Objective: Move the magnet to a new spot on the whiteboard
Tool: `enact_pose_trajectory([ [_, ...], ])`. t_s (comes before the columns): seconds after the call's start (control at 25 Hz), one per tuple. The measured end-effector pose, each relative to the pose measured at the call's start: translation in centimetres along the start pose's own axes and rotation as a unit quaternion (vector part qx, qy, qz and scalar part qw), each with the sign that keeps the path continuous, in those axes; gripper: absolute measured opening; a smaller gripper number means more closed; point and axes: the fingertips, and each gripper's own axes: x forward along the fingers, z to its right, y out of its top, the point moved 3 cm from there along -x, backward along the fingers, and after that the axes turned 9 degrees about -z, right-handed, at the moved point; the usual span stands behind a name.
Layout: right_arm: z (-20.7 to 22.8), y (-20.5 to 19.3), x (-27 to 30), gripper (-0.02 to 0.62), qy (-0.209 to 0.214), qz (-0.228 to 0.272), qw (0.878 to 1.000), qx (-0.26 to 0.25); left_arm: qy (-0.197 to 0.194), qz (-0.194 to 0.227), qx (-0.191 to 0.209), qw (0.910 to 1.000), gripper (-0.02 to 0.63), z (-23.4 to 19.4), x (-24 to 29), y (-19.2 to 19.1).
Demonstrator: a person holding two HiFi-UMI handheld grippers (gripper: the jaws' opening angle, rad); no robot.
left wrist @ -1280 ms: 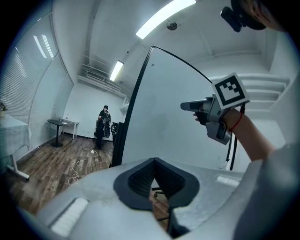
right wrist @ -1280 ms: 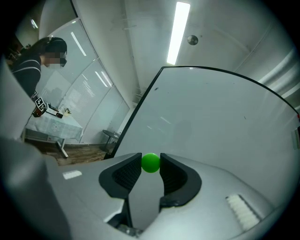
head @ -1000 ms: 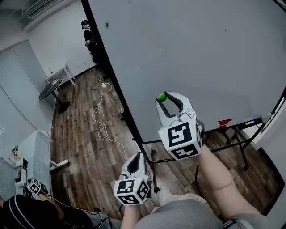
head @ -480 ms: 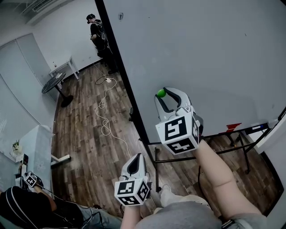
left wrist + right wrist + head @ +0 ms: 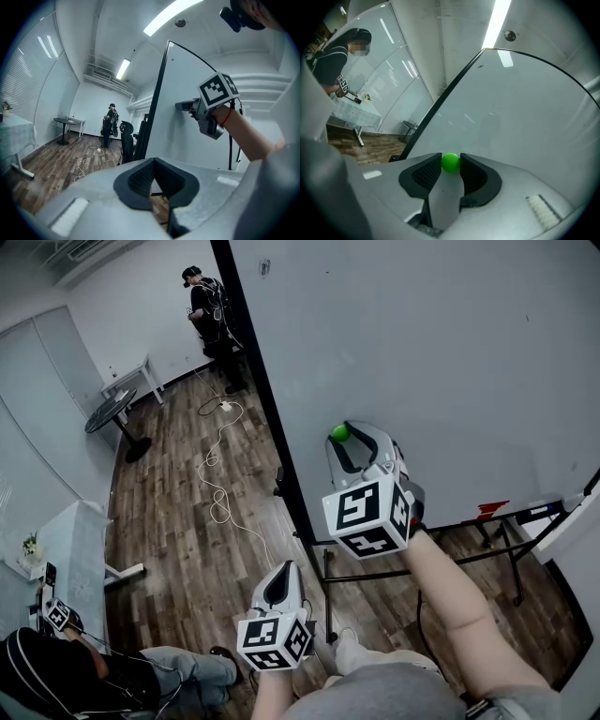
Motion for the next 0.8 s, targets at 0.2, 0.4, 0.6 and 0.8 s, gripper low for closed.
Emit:
enact_pose_trajectory([
  [0.2, -0.2, 0.0, 0.1, 0.124, -0.011, 0.0, 1.0, -0.004, -0.007, -0.001, 0.0, 1.0, 0.005, 0.2, 0.2, -0.1],
  [0.4, -0.2, 0.0, 0.2, 0.126, -0.024, 0.006, 1.0, -0.002, -0.006, 0.003, -0.006, 1.0, 0.005, 0.2, 0.3, -0.1],
  [0.6, -0.3, 0.3, 0.3, 0.132, -0.03, 0.007, 1.0, 0.001, -0.002, 0.006, -0.013, 0.9999, 0.005, -0.1, -0.4, 0.1],
  [0.8, -0.1, -0.8, -0.5, 0.147, -0.027, 0.01, 1.0, 0.004, 0.006, 0.011, -0.015, 0.9998, 0.005, 0.5, -0.8, -0.8],
])
